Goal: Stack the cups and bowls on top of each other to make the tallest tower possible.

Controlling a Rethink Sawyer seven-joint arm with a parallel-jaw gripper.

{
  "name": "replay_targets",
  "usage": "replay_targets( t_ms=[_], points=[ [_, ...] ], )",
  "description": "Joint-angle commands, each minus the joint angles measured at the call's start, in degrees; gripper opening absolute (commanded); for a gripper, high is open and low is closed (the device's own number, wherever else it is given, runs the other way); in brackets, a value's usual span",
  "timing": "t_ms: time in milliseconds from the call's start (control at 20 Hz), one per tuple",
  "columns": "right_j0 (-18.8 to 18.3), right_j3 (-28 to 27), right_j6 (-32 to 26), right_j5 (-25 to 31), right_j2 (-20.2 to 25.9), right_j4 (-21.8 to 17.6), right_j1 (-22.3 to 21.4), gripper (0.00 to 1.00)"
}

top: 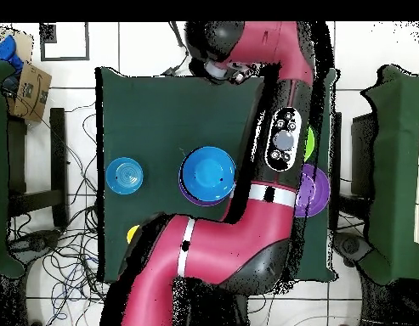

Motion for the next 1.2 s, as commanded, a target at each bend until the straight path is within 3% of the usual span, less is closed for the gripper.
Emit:
replay_targets(
  t_ms=[50,200,350,550,750,1000,1200],
  points=[
    [1.3,-0.4,0.3,9.4,-0.3,2.3,-2.4,1.00],
    [1.2,-0.2,-4.6,6.7,0.3,4.0,-2.0,1.00],
    [0.8,0.0,-3.7,9.5,-1.7,5.2,-2.2,1.00],
    [0.6,1.1,-7.5,8.9,-3.7,5.0,-4.0,1.00],
    [0.2,6.0,-10.3,7.4,-1.7,6.0,-6.5,1.00],
    [-0.5,5.4,-17.6,7.7,-2.2,5.8,-5.8,1.00],
    [-1.2,7.0,-18.7,5.9,-1.8,5.5,-6.5,1.00]
  ],
)
